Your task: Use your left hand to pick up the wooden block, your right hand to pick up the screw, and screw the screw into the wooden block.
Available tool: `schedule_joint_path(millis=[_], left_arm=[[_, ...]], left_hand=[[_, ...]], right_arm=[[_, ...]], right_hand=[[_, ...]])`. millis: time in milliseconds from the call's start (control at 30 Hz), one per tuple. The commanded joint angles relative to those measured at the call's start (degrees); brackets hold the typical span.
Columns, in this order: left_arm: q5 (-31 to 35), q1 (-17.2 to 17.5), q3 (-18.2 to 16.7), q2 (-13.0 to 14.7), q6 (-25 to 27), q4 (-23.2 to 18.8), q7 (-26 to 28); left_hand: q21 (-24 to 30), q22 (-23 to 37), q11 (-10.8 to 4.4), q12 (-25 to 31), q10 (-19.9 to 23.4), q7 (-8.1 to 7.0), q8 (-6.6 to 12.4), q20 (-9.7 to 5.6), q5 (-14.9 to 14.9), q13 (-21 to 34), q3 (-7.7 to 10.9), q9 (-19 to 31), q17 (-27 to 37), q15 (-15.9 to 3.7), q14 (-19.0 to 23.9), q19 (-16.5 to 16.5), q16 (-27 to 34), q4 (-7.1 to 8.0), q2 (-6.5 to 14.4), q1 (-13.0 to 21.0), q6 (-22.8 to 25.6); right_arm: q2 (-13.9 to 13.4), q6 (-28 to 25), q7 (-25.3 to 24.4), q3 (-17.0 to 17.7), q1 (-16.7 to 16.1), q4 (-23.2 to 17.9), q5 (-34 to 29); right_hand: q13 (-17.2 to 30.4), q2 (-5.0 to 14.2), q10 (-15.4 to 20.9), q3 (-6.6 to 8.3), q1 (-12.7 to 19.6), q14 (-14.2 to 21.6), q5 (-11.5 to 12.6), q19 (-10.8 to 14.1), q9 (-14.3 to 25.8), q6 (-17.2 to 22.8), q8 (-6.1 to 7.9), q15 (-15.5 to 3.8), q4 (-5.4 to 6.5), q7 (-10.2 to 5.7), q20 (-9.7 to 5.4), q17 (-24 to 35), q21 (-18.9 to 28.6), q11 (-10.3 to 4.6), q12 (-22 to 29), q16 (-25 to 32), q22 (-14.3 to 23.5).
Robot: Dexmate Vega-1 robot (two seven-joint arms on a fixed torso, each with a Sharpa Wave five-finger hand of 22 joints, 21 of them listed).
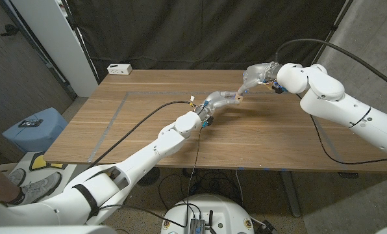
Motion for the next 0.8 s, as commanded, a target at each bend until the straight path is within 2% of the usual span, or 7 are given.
schedule_joint_path(millis=[33,267,500,800], left_arm=[[-0.1,0.1,-0.1,0.4,-0.2,-0.3,-0.2],[-0.2,0.3,-0.2,0.6,-0.1,-0.7,-0.3],[-0.3,0.5,-0.4,0.9,-0.1,-1.2,-0.4],[-0.4,0.8,-0.5,1.2,-0.2,-1.5,-0.5]], left_hand=[[0.4,0.3,0.08,0.4,0.6,0.17,0.26,0.11,0.3,4.2,1.52,0.2,0.1,-3.96,0.4,0.1,-0.2,0.90,1.3,0.0,0.7],[0.4,0.3,0.09,0.4,0.6,0.17,0.26,0.13,0.4,4.2,1.61,0.2,0.1,-3.94,0.4,0.1,-0.2,0.89,1.4,0.0,0.7],[0.4,0.3,0.09,0.4,0.6,0.21,0.25,0.15,0.4,4.2,1.66,0.2,0.0,-3.91,0.4,0.0,-0.2,0.91,1.4,0.0,0.6],[0.4,0.3,0.11,0.4,0.6,0.21,0.21,0.11,0.4,4.2,1.73,0.2,0.0,-3.91,0.4,0.1,-0.3,0.93,1.4,-0.1,0.5]], right_arm=[[0.8,-1.7,1.6,-0.9,0.5,-0.5,-2.1],[0.9,-2.2,3.4,-1.2,1.1,-0.9,-2.6],[0.9,-2.7,4.7,-1.4,1.5,-1.4,-3.2],[0.7,-3.3,6.9,-1.4,1.9,-1.8,-3.3]], right_hand=[[-0.1,-1.24,0.9,-1.30,-2.5,0.6,-0.3,0.7,-0.4,0.5,0.19,0.27,0.71,0.41,0.06,0.3,0.2,0.38,-0.3,0.1,0.1],[0.0,-1.90,0.2,-2.69,-6.0,0.3,-0.2,0.0,-1.7,-2.6,-1.57,0.88,1.89,1.60,0.52,0.4,-0.3,0.53,-1.1,-0.3,0.1],[0.0,-2.06,-0.6,-3.20,-7.5,-0.3,-0.1,-0.7,-2.3,-4.8,-2.64,1.37,2.29,2.08,0.82,0.4,-0.6,0.97,-1.7,-0.7,0.1],[0.1,-2.40,-2.6,-3.87,-9.3,-1.4,0.1,-2.1,-3.2,-10.3,-5.05,2.35,2.51,2.72,1.45,0.4,-0.8,1.59,-2.5,-1.5,0.1]])
